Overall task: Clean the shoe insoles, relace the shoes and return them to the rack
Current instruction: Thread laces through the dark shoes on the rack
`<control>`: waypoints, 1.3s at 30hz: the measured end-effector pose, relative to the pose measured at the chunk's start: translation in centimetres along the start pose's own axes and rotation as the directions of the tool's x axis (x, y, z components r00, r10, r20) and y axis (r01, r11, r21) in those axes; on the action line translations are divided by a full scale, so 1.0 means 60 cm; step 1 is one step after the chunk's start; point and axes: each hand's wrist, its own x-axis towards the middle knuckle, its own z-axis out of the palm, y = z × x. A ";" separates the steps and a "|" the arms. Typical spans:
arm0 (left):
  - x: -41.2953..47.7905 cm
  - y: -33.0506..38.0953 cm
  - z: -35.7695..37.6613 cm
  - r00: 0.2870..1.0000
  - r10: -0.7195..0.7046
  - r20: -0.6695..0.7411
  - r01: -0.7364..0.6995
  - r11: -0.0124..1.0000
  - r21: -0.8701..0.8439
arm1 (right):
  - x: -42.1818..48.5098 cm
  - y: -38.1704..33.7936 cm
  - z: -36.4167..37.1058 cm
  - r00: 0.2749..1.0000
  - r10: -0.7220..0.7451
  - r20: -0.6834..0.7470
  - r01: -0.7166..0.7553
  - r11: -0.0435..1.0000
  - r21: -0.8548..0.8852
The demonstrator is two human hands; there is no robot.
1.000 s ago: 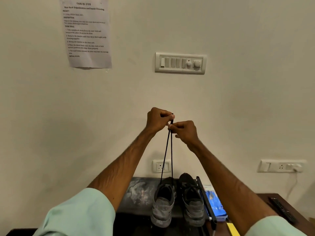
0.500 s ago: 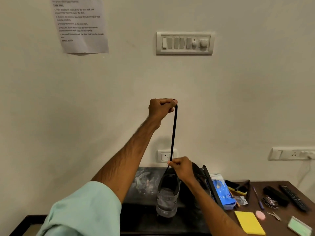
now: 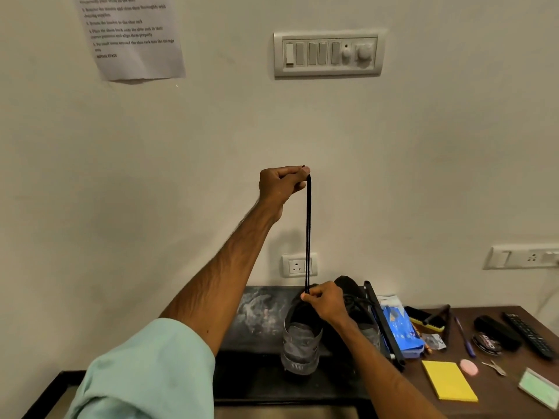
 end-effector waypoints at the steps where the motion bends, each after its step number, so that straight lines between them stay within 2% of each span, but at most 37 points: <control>1: -0.002 0.001 0.001 1.000 0.006 0.000 -0.006 1.000 0.007 | -0.003 -0.009 -0.007 1.000 -0.017 0.019 0.018 1.000 -0.018; 3: -0.004 0.004 0.001 1.000 0.016 -0.004 -0.015 0.999 0.028 | -0.007 -0.032 -0.024 0.996 -0.082 0.017 0.083 0.996 -0.031; 6: -0.004 0.009 -0.004 1.000 0.014 -0.027 -0.013 0.999 0.030 | -0.009 -0.082 -0.052 0.981 -0.181 -0.065 0.184 0.982 0.041; 10: -0.018 0.012 -0.002 0.997 -0.010 -0.071 0.010 1.000 0.003 | -0.010 -0.166 -0.097 0.928 -0.152 -0.341 0.189 0.979 0.077; 12: -0.027 0.014 0.001 0.993 -0.041 -0.113 0.038 0.999 -0.023 | -0.016 -0.185 -0.106 0.899 -0.149 -0.411 0.212 0.971 0.112; 17: -0.034 0.028 0.011 0.971 -0.179 -0.157 0.149 0.971 -0.188 | -0.032 -0.179 -0.075 0.934 -0.188 -0.303 0.196 0.981 -0.006; 19: -0.035 0.029 0.014 0.972 -0.178 -0.152 0.149 0.971 -0.186 | -0.032 -0.181 -0.067 0.953 -0.173 -0.247 0.185 0.982 0.026; 23: -0.022 0.011 -0.002 0.965 -0.186 -0.182 0.164 0.978 -0.130 | -0.044 -0.187 -0.078 0.975 -0.194 -0.107 0.213 0.955 0.209; 26: -0.012 -0.023 -0.033 0.942 -0.245 -0.228 0.216 0.966 -0.146 | -0.045 -0.173 -0.094 0.970 -0.177 -0.169 0.226 0.911 0.345; 30: -0.016 -0.093 -0.082 0.891 -0.411 -0.191 0.346 0.889 -0.300 | -0.039 -0.159 -0.122 0.957 -0.034 -0.289 0.194 0.817 0.544; 32: -0.018 -0.139 -0.101 0.873 -0.448 -0.190 0.346 0.846 -0.406 | -0.029 -0.150 -0.136 0.937 0.052 -0.346 0.159 0.818 0.553; 34: -0.018 -0.190 -0.115 0.856 -0.450 -0.254 0.284 0.821 -0.496 | -0.013 -0.129 -0.141 0.914 0.086 -0.395 0.144 0.844 0.517; 36: -0.016 -0.244 -0.129 0.824 -0.411 -0.390 0.237 0.876 -0.421 | 0.004 -0.102 -0.140 0.897 0.055 -0.440 0.138 0.909 0.394; 39: -0.026 -0.321 -0.142 0.812 -0.242 -0.532 0.275 0.961 -0.018 | 0.028 -0.063 -0.130 0.928 -0.005 -0.374 0.055 0.991 0.124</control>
